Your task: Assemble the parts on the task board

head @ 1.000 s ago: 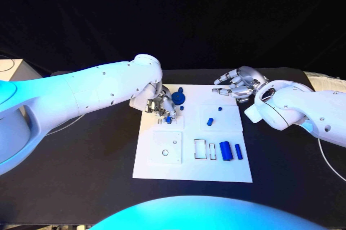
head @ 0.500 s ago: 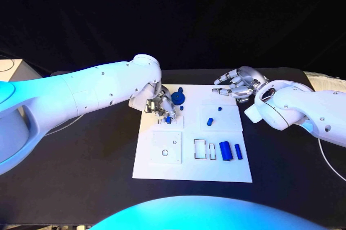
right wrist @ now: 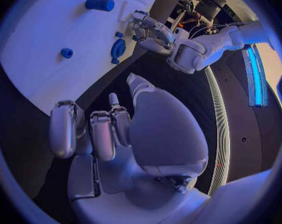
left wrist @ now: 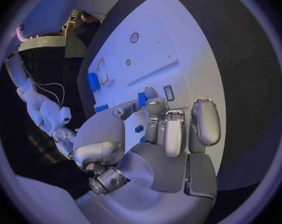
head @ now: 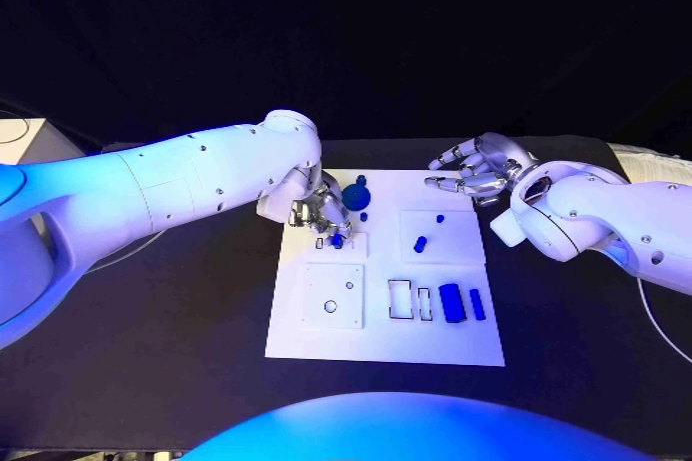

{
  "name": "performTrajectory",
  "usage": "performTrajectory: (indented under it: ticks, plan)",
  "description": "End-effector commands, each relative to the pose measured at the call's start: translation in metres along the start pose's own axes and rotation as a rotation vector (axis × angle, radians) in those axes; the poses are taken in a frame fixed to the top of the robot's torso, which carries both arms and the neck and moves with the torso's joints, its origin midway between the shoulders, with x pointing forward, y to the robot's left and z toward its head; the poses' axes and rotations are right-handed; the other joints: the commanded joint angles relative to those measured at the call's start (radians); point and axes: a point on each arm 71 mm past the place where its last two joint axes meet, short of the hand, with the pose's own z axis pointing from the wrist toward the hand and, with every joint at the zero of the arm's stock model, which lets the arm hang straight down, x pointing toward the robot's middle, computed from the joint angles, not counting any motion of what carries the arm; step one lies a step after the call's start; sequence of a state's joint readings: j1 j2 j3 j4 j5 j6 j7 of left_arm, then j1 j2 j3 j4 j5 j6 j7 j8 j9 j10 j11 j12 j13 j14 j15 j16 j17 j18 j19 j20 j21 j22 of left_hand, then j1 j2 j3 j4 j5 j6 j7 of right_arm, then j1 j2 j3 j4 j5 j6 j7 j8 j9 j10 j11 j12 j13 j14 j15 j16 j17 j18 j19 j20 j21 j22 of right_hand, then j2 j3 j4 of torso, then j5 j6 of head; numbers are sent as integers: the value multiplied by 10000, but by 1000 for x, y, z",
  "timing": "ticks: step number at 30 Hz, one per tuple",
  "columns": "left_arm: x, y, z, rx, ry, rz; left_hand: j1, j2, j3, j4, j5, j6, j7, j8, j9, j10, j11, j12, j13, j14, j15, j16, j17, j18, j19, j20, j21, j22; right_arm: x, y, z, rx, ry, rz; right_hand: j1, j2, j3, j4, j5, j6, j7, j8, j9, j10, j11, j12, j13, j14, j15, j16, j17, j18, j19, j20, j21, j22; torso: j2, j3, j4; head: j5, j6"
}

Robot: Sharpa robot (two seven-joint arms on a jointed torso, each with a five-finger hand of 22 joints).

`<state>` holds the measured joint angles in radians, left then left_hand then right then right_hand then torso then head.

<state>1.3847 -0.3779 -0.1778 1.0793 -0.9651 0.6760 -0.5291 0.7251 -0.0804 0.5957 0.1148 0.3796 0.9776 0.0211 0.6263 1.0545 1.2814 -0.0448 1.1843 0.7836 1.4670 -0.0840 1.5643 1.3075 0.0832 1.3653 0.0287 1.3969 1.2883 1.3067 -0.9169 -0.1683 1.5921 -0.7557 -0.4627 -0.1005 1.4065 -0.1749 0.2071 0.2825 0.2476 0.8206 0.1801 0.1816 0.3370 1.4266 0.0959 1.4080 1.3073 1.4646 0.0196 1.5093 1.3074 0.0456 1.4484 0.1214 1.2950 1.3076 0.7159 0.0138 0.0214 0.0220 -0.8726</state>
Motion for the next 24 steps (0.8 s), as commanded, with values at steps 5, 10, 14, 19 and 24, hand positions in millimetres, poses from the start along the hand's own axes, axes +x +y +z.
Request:
performTrajectory:
  ticks: [5, 10, 14, 19, 24]
  plan:
    - [13, 9, 10, -608, 388, 304, 141, 220, 72, 154, 79, 89, -18, -12, 16, 102, 0, 63, 24, 1038, -77, 65, 2633, -140, 62, -26, 11, 12, 1, 1, 0, -96, 95, -10, -140, -19, -72, 26, 25, -35, -5, 56, -4, -9, -30, 25, 1102, 717, -45, -36, 1372, 176, -40, -43, -27, 969, 2, -1, -3, 9, 0]
    - [13, 9, 10, -583, 443, 305, 171, 254, 107, 158, 89, 87, -22, -20, 15, 91, -5, 41, -17, 1038, -81, 65, 2633, -143, 73, -29, 19, 27, 1, 0, 0, -94, 96, -10, -140, -19, -72, 26, 25, -35, -5, 56, -4, -9, -30, 25, 1102, 717, -45, -36, 1372, 176, -40, -43, -27, 969, -1, -2, 0, 10, 0]
    - [13, 10, 10, -574, 487, 303, 158, 282, 120, 195, 87, 107, -23, -20, 11, 102, -9, 42, -16, 1038, -83, 65, 2633, -149, 90, -31, 33, 50, 1, 0, 0, -94, 95, -11, -140, -19, -72, 26, 25, -35, -5, 56, -4, -9, -30, 25, 1102, 717, -45, -36, 1372, 176, -40, -43, -27, 969, 2, 1, 7, 7, 0]
    - [14, 10, 10, -554, 529, 304, 126, 341, 147, 282, 89, 167, -35, -16, 2, 140, -16, 63, 36, 1038, -87, 65, 2633, -153, 103, -36, 42, 67, 1, 0, 0, -93, 98, -12, -140, -19, -72, 26, 25, -35, -5, 56, -4, -9, -30, 25, 1102, 717, -45, -36, 1372, 176, -40, -43, -27, 969, 3, -5, 7, 1, 0]
    - [15, 10, 9, -522, 560, 325, 173, 520, 556, 305, 136, 212, -71, -59, -30, 204, -47, 72, 103, 1038, -109, 65, 2633, -157, 123, -55, 54, 93, 1, 0, 0, -85, 98, -13, -140, -19, -72, 26, 25, -35, -5, 56, -4, -9, -30, 25, 1102, 717, -45, -36, 1372, 176, -40, -43, -27, 969, -3, -8, 7, 2, 0]
